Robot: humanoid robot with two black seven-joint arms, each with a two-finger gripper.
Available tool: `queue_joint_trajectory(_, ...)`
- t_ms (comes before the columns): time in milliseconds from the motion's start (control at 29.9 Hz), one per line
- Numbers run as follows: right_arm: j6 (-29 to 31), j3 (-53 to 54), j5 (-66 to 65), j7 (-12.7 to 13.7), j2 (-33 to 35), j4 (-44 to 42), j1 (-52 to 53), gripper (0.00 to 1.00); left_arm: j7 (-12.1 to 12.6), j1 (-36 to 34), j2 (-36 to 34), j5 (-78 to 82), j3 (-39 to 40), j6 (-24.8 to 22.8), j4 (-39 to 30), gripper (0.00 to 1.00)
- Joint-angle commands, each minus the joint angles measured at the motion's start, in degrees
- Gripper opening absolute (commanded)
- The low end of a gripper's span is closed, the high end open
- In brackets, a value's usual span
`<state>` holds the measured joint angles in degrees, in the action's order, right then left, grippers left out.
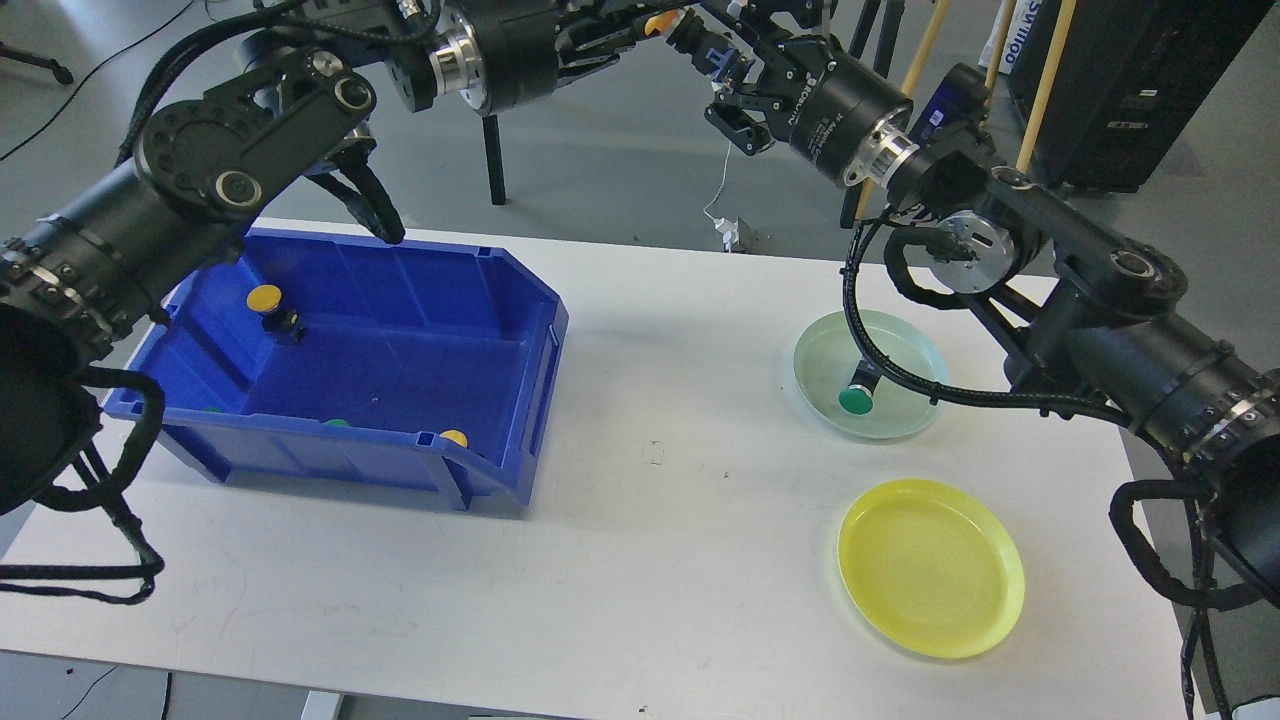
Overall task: Pass button and place on color plate
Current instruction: 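Pass the yellow button from the left gripper to the right gripper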
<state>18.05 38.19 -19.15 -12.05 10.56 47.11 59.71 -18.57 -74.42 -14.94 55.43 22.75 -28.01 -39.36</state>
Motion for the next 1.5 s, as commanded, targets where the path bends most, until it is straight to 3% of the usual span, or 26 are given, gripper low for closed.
queue_joint_trajectory(0,-0.9,0.3,0.1,0.0,0.1,0.0,0.0,0.78,-0.1,0.0,0.0,-0.1,0.0,0.0,0.0,0.09)
queue_joint_trajectory(100,-0.9,0.4,0.1,-0.1,0.2,0.0,0.0,0.84,-0.1,0.0,0.0,-0.1,0.0,0.0,0.0,0.09)
queue_joint_trajectory(334,-0.6,0.5,0.2,-0.1,0.3,0.3,-0.4,0.87,-0.1,0.0,-0.1,-0.3,0.4,0.0,0.0,0.09)
queue_joint_trajectory(1471,1.5,3.6,2.9,-0.6,-1.3,0.3,0.6,0.87,-0.2,-1.1,2.2,-12.5,0.9,0.0,6.4,0.09)
